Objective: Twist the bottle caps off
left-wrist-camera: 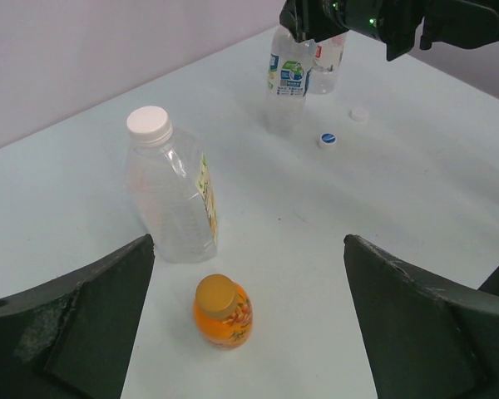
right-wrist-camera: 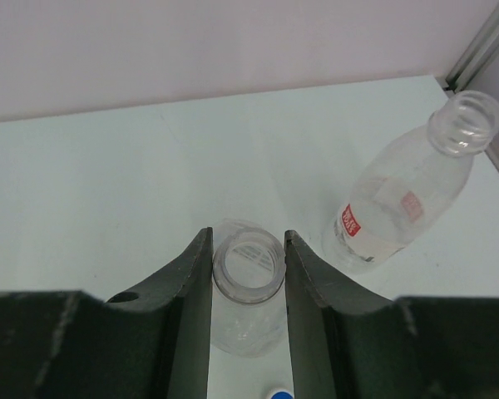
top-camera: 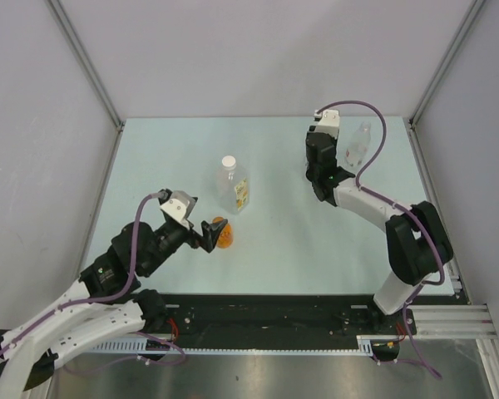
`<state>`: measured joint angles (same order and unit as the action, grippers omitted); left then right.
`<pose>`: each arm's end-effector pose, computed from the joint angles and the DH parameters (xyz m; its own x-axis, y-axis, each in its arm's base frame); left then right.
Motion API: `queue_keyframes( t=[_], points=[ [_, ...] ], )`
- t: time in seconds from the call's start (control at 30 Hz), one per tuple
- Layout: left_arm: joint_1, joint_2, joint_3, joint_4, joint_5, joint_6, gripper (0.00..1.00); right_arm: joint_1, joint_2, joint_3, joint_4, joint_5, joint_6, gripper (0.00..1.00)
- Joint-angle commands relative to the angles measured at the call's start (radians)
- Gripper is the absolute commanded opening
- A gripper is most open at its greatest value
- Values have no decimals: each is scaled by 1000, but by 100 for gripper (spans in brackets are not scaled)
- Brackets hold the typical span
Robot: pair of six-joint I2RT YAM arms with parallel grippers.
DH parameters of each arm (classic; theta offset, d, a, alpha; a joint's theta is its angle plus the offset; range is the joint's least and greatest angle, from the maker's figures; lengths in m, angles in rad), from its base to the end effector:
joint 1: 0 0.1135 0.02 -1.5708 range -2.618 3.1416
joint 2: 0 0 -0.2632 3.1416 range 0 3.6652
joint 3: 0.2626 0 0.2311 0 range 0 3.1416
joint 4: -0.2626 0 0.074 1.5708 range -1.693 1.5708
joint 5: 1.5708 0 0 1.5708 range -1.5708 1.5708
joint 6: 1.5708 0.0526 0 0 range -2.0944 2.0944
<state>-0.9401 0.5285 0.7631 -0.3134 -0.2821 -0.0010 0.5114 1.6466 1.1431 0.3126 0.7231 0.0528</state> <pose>0.0826 -0.0883 0.3466 -0.0470 0.0628 -0.9969 0.6120 0.7906 0.0209 0.3447 0.1535 0.2993 -0.1547 -0.0414 -0.9871 0.2081 0.9753 -0.0736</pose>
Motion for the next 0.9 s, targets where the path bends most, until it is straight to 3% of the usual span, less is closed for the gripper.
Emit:
queue_keyframes(
  t=[0.0,0.6,0.87],
  points=[
    [3,25,-16,33,0,-5,100,-16,68,78,68,1,9,0],
    [3,68,-16,30,3,-8,100,-44,153,147,-49,-47,48,1],
    [3,70,-15,30,6,-10,100,-45,128,159,-96,-74,53,52]
  ],
)
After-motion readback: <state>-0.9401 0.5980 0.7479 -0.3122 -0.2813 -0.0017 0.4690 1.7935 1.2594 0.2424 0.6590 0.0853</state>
